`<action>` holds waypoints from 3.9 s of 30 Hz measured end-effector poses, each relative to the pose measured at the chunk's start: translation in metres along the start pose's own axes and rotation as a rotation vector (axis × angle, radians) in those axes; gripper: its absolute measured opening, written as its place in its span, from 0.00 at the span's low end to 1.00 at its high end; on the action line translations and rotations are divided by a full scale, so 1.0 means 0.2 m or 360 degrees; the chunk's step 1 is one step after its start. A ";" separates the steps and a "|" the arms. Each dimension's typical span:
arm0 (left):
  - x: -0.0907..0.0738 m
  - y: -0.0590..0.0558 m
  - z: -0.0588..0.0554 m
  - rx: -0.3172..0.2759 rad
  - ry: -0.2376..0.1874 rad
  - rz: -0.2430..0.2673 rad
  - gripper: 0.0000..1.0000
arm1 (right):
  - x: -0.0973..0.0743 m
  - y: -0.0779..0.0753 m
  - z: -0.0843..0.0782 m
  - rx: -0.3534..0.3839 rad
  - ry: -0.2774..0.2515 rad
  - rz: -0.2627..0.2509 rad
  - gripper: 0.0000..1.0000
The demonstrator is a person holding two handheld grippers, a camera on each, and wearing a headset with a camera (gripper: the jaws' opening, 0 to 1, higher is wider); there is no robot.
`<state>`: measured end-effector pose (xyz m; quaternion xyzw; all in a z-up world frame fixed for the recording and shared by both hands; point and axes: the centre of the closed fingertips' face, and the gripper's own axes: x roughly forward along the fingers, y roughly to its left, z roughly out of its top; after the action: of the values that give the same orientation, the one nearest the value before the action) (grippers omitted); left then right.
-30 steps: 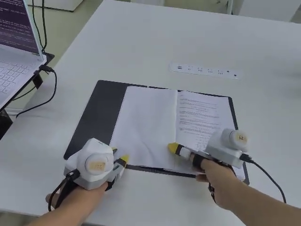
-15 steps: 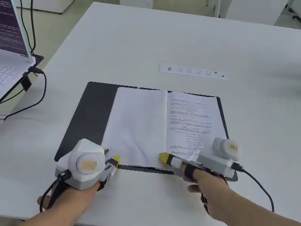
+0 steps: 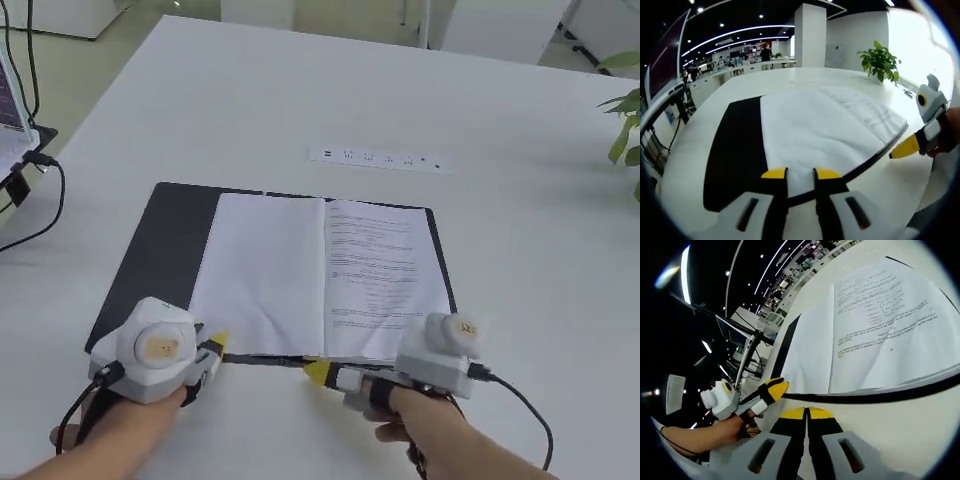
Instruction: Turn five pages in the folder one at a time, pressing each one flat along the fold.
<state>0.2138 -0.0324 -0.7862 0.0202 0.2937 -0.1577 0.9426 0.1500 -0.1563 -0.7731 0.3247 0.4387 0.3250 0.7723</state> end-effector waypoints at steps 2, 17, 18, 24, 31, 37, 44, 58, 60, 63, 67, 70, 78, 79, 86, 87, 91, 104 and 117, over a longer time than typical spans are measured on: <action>0.00 0.00 0.00 -0.0056 0.0023 -0.0008 0.19 | -0.04 0.06 -0.01 -0.0006 -0.0029 0.0031 0.00; -0.33 -0.09 0.18 -0.0386 0.0039 -0.0167 0.26 | -0.51 0.31 0.13 -0.0474 -0.0370 -0.0062 0.01; -0.36 -0.09 0.18 -0.0384 0.0045 -0.0168 0.28 | -0.53 0.31 0.14 -0.0499 -0.0379 -0.0079 0.02; -0.53 -0.12 0.20 -0.0369 0.0043 -0.0179 0.36 | -0.70 0.26 0.17 -0.0583 -0.0446 -0.0212 0.10; -0.64 -0.11 0.18 -0.0271 0.0009 -0.0111 0.45 | -0.83 0.20 0.25 -0.0748 -0.0552 -0.0364 0.21; -0.73 -0.11 0.25 -0.0127 -0.0065 -0.0068 0.49 | -0.91 0.13 0.26 -0.0813 -0.0549 -0.0450 0.28; -0.82 -0.07 0.26 -0.0157 -0.0099 -0.0024 0.55 | -0.98 0.09 0.28 -0.0859 -0.0573 -0.0484 0.42; -0.90 -0.05 0.28 -0.0126 -0.0162 0.0040 0.91 | -0.98 0.04 0.25 -0.0970 -0.0587 -0.0514 0.85; -0.91 -0.05 0.28 -0.0138 -0.0165 0.0046 0.95 | -0.98 0.03 0.25 -0.0980 -0.0587 -0.0515 0.90; -0.92 -0.04 0.28 -0.0138 -0.0173 0.0063 0.99 | -0.99 0.02 0.25 -0.0978 -0.0608 -0.0517 0.97; -0.92 -0.06 0.27 -0.0124 -0.0159 0.0059 0.99 | -1.01 0.04 0.26 -0.0983 -0.0649 -0.0499 1.00; -0.90 -0.08 0.28 -0.0107 -0.0155 0.0044 0.99 | -1.02 0.05 0.28 -0.0980 -0.0678 -0.0482 1.00; -0.82 -0.13 0.33 -0.0064 -0.0141 -0.0009 0.94 | -1.02 0.06 0.28 -0.0953 -0.0694 -0.0458 0.97; -0.80 -0.15 0.33 -0.0052 -0.0133 -0.0023 0.94 | -1.02 0.06 0.28 -0.0949 -0.0691 -0.0456 0.96; -0.63 -0.29 0.35 0.0014 -0.0069 -0.0149 0.81 | -1.00 0.07 0.27 -0.0947 -0.0687 -0.0434 0.91; -0.61 -0.31 0.35 0.0034 -0.0066 -0.0172 0.79 | -1.00 0.07 0.27 -0.0950 -0.0687 -0.0429 0.89; -0.50 -0.40 0.36 0.0068 -0.0045 -0.0236 0.75 | -0.97 0.04 0.27 -0.0962 -0.0659 -0.0426 0.83; -0.23 -0.65 0.34 0.0183 0.0009 -0.0369 0.65 | -0.88 -0.01 0.29 -0.0994 -0.0566 -0.0417 0.63; 0.09 -0.99 0.39 0.0302 0.0027 -0.0502 0.57 | -0.83 -0.09 0.34 -0.0962 -0.0522 -0.0402 0.60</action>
<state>0.2088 -0.2365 -0.7215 0.0641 0.2849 -0.3303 0.8976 0.1467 -0.3111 -0.6824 0.0729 0.2297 0.2857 0.9275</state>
